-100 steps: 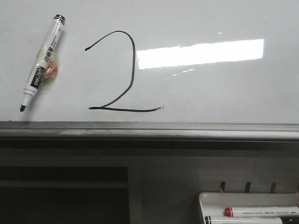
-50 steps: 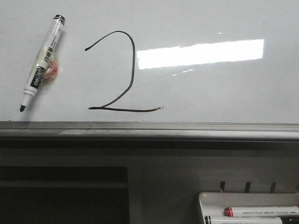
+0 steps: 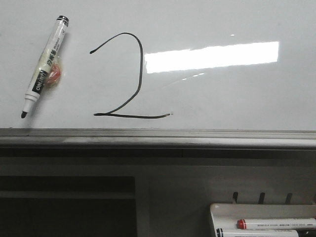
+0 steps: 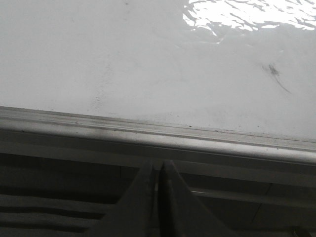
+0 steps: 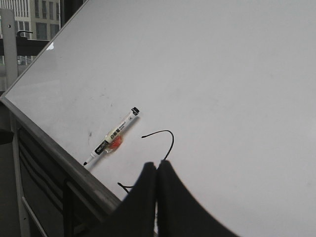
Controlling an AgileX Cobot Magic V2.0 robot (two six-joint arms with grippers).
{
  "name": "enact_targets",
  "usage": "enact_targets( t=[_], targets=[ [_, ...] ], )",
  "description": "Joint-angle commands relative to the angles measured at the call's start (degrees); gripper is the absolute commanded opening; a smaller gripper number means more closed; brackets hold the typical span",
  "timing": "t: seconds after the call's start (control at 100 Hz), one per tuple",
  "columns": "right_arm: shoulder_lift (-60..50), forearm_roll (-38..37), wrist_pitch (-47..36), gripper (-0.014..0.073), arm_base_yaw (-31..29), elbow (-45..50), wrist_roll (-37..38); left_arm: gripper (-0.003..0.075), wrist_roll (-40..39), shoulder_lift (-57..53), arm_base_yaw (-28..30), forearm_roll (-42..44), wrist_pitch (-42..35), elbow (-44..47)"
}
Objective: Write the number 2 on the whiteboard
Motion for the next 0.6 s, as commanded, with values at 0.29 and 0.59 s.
enact_targets(
  t=[0.29,0.59],
  targets=[
    [0.46,0.29,-3.26,-0.0051,-0.18,-1.48,-0.42,-0.0020,-0.41,-1.63,0.04,-0.61,-2.83,0.63],
    [0.46,-43.04,-2.53,-0.0051,-0.18,-1.48,46.15,-0.0020,-0.41,-1.63,0.04,-0.61,-2.83,0.63]
  ],
)
